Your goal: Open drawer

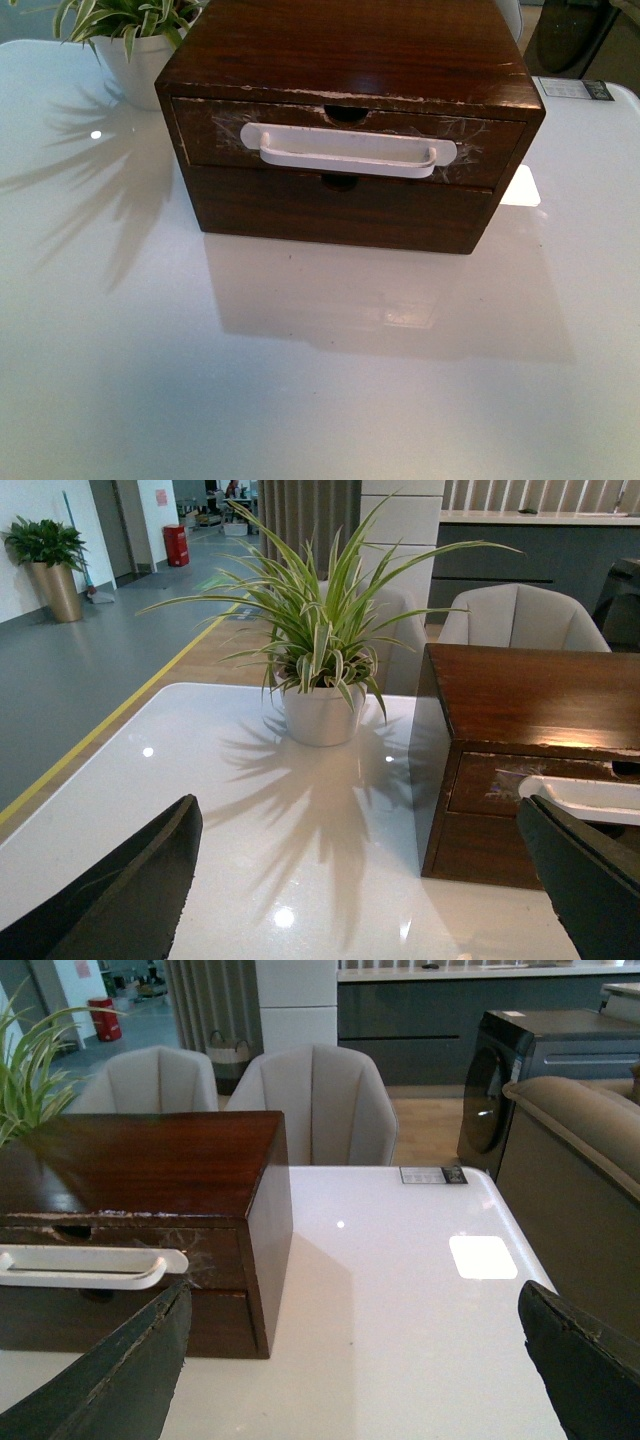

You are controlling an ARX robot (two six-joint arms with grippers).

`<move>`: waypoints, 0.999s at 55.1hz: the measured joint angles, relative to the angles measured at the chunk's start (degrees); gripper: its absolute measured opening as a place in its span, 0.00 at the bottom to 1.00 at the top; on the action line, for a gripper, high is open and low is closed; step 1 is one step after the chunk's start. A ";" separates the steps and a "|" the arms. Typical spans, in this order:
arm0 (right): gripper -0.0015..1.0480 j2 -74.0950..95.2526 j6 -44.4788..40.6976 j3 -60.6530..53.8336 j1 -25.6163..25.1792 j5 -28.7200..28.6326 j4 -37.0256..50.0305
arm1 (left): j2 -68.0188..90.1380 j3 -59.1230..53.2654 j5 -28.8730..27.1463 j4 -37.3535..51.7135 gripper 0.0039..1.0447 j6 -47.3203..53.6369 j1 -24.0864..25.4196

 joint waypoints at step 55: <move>0.91 -0.02 0.02 0.00 0.00 -0.04 0.00 | 18.10 7.32 18.05 -16.81 0.92 -4.98 -0.37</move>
